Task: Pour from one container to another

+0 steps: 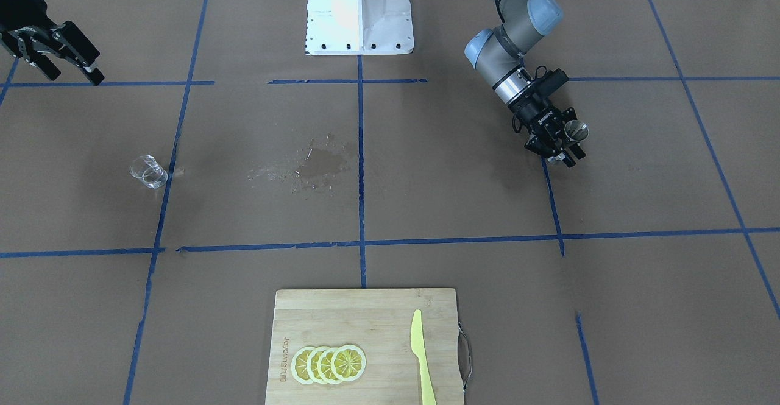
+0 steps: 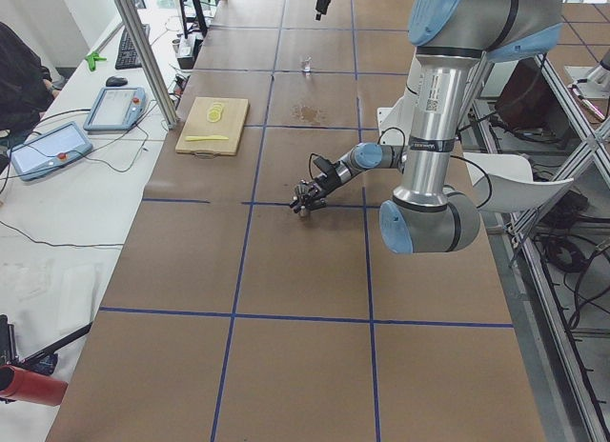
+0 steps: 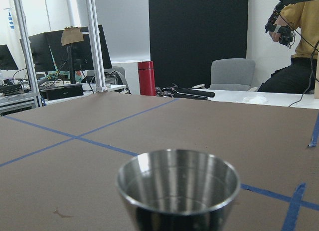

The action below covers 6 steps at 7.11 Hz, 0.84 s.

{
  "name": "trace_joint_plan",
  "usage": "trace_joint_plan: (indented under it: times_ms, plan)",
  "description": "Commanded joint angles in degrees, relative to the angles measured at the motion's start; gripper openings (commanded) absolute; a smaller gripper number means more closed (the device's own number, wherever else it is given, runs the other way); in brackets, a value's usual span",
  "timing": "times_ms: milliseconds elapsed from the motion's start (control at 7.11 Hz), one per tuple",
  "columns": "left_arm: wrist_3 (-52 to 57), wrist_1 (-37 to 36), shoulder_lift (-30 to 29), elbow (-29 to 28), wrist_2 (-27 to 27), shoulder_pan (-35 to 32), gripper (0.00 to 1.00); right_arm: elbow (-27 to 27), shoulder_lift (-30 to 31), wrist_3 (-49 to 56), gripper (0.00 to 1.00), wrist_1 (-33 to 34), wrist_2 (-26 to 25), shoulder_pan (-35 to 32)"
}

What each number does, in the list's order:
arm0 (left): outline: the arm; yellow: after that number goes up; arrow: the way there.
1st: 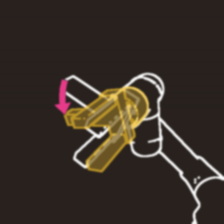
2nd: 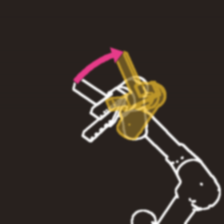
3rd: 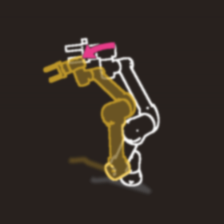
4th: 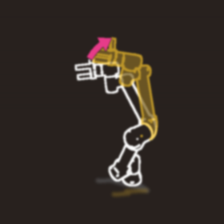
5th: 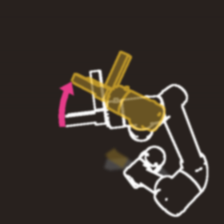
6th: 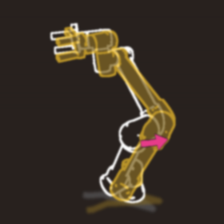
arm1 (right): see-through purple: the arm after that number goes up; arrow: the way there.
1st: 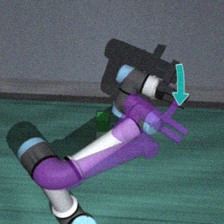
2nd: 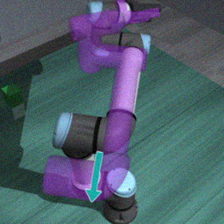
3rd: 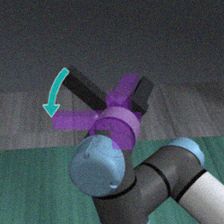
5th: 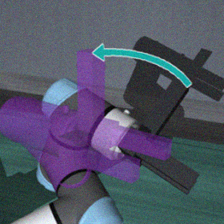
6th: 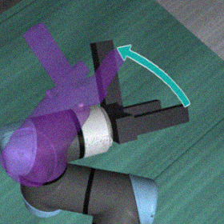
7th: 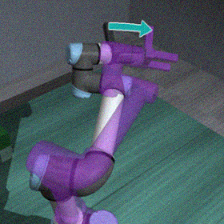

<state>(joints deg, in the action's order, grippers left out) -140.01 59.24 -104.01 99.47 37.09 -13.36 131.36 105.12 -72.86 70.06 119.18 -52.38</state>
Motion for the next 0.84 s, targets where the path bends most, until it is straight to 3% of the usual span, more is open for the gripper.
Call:
trace_joint_plan:
  times_ms: [0, 422, 704]
  plan:
    - [0.00, 0.00, -0.14, 0.73, 0.00, -3.67, 0.00, 0.30, 0.00, 0.00, 1.00, -0.01, 0.09, 0.00]
    - [5.59, 0.00, -1.90, 7.38, -0.26, -9.13, 0.00, 1.97, 0.00, -3.84, 1.00, -0.27, -0.87, 2.26]
    - [10.43, 0.00, -4.87, 9.07, -0.26, -10.27, 0.00, 3.38, 0.18, -7.20, 1.00, -0.19, -13.13, 11.39]
